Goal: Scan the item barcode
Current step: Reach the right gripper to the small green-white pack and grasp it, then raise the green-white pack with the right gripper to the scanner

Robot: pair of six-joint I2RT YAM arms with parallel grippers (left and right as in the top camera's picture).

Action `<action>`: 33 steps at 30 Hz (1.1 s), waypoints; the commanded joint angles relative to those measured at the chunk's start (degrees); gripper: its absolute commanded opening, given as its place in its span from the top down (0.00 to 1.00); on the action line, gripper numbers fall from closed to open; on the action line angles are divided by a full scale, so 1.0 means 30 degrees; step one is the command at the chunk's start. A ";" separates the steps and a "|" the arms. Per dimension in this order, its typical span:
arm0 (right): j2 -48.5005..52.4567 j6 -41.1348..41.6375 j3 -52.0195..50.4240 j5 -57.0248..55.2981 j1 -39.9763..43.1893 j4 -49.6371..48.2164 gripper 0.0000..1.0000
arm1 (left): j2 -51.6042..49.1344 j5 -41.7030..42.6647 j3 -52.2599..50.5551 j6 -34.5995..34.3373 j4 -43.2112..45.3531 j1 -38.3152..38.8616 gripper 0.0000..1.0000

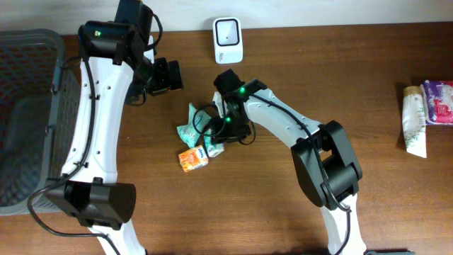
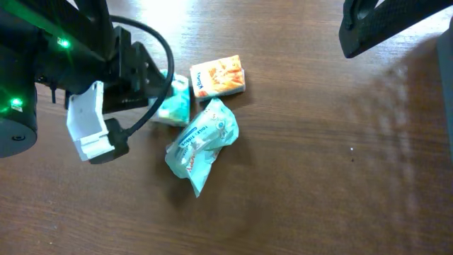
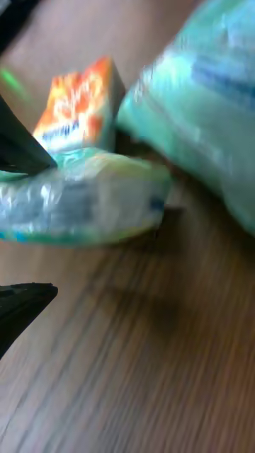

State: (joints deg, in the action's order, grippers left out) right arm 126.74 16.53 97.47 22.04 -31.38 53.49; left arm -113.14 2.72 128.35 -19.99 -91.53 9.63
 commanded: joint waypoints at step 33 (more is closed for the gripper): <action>-0.0022 -0.8750 0.1246 1.1446 0.5202 0.3883 0.96 | 0.0036 -0.0066 0.0087 -0.0044 -0.0029 -0.0022 0.01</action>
State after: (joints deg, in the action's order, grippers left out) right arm 126.50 -4.60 100.29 44.16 -19.46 64.95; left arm -113.14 2.72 128.35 -19.99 -91.53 9.63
